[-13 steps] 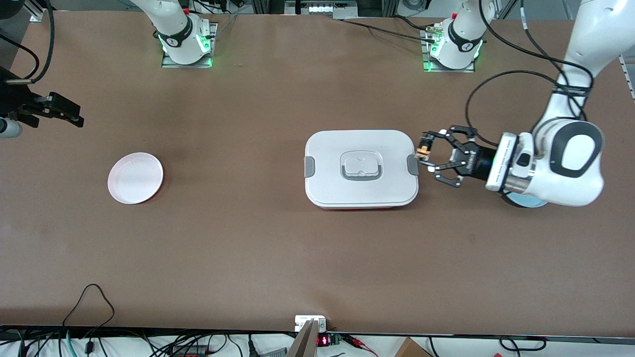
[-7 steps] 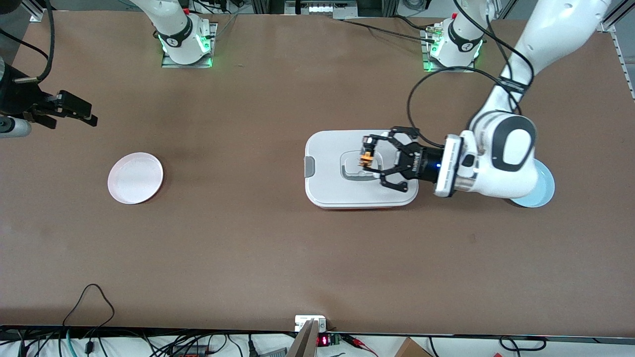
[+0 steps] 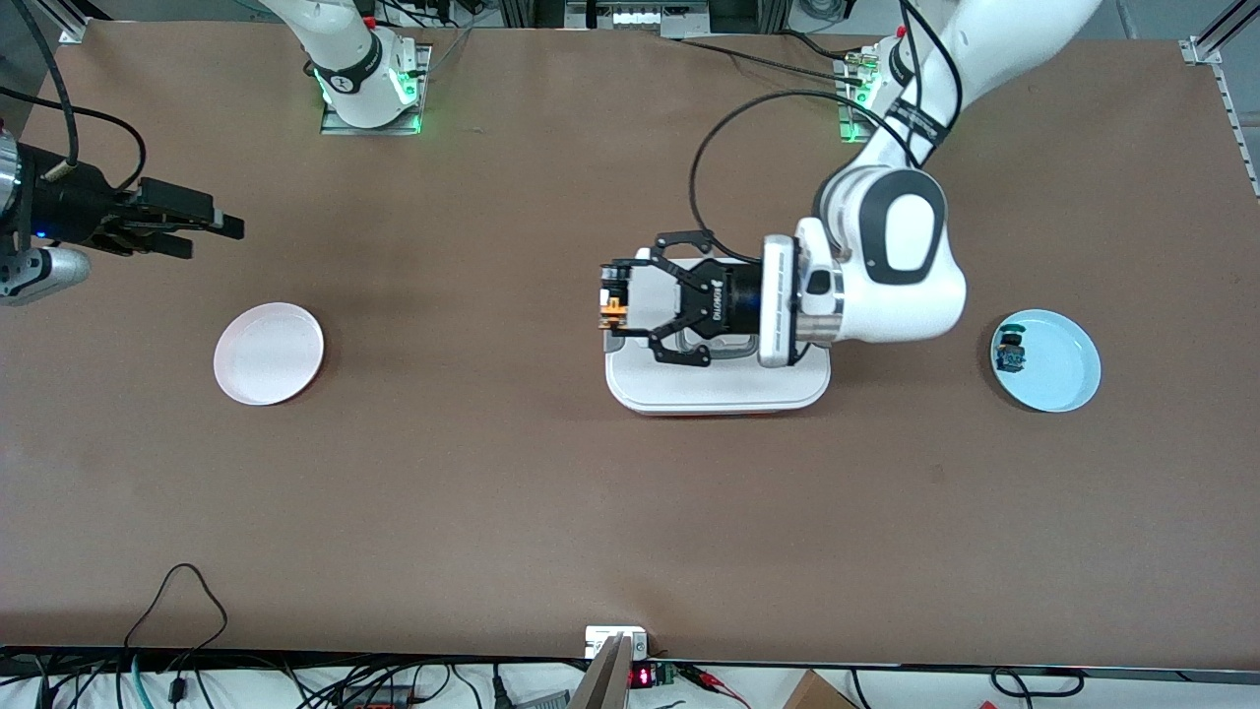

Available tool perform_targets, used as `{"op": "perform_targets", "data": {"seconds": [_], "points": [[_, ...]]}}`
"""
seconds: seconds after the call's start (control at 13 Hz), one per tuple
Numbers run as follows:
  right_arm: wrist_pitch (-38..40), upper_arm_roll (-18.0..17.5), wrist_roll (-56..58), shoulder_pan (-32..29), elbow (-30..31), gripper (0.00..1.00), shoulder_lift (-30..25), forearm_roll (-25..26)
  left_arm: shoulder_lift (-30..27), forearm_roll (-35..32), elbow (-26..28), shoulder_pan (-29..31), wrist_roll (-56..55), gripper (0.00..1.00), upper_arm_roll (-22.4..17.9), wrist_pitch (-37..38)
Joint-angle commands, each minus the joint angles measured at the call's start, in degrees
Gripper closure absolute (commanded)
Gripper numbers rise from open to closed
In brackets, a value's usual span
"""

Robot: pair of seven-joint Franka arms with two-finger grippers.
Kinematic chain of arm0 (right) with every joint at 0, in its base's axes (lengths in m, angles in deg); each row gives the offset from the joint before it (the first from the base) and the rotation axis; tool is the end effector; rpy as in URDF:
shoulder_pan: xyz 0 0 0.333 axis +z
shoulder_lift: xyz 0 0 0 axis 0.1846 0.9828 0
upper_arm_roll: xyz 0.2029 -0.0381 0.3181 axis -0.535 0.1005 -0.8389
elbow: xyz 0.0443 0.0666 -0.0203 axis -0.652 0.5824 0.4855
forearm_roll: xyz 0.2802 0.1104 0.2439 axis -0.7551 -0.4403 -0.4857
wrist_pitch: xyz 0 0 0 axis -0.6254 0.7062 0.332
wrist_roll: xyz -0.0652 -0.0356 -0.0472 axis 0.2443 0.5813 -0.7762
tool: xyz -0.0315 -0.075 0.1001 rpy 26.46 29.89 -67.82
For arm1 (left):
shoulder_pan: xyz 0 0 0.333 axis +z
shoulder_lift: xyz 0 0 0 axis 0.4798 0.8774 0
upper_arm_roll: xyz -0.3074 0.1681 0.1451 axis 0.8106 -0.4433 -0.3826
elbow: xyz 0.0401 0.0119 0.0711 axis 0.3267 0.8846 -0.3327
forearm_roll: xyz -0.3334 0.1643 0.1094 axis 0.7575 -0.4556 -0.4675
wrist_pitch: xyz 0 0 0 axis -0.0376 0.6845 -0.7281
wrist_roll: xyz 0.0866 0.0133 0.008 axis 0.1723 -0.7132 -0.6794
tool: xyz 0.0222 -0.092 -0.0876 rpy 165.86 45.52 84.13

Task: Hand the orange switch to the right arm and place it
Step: 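Lift the orange switch with the left gripper while the right gripper reaches out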

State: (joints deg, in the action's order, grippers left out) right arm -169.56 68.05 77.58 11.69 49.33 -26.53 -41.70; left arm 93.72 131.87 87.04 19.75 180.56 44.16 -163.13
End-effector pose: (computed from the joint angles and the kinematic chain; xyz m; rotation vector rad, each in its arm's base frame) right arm 0.5730 0.0343 0.6185 -2.5929 -0.1001 0.2097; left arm 0.6259 -0.3937 0.4938 1.4233 -0.8305 0.9183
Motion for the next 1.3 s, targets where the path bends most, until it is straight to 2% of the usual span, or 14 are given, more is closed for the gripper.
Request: {"op": "perform_targets", "data": {"seconds": [0.0, 0.08, 0.23, 0.38, 0.54, 0.69, 0.77, 0.84, 1.07, 1.23], "points": [[2.67, -0.44, -0.44, 0.18, -0.10, 0.00, 1.01, -11.68, -1.08, 1.49, -2.38, -4.95, -2.88, 1.00, -0.73, -8.66], [2.08, -0.44, -0.71, 0.44, 1.72, 0.00, 1.54, -17.82, -1.08, 1.49, -2.99, -6.44, -2.88, 1.00, -0.73, -11.65], [0.58, -0.53, -5.78, 1.67, 4.02, 0.00, 1.54, -24.80, -1.08, 1.23, -3.79, -8.04, -2.79, 1.00, -0.73, -14.66], [-0.56, -0.53, -12.11, 2.72, 5.95, 0.00, 1.81, -32.27, -1.43, 0.87, -3.79, -7.95, -2.45, 1.00, -0.64, -14.93], [-1.18, -0.53, -12.50, 3.60, 9.19, 0.00, 2.25, -38.06, -1.78, 0.78, -3.88, -7.69, -2.18, 1.00, -0.64, -14.93], [-1.09, -0.53, -12.23, 4.48, 15.51, 0.00, 2.60, -49.30, -2.74, 0.70, -3.44, -7.16, -1.74, 1.00, -0.81, -14.76], [-1.35, -0.53, -12.40, 5.35, 15.97, 0.00, 2.95, -51.44, -3.45, 0.70, -3.00, -6.99, -1.91, 1.00, -0.90, -14.58], [-2.31, -0.53, -12.49, 6.41, 15.81, 0.00, 3.47, -52.24, -4.06, 0.70, -2.39, -5.68, -1.83, 1.00, -0.90, -13.10], [-6.53, -0.53, -11.79, 9.84, 15.28, 0.00, 4.88, -56.80, -9.50, 0.61, 5.06, 2.92, -1.22, 1.00, -0.99, 4.61], [-9.86, -0.53, -12.14, 11.77, 13.62, 0.00, 6.19, -59.97, -12.67, 0.61, 9.46, 6.18, 0.36, 1.00, -0.99, 12.20]]}}
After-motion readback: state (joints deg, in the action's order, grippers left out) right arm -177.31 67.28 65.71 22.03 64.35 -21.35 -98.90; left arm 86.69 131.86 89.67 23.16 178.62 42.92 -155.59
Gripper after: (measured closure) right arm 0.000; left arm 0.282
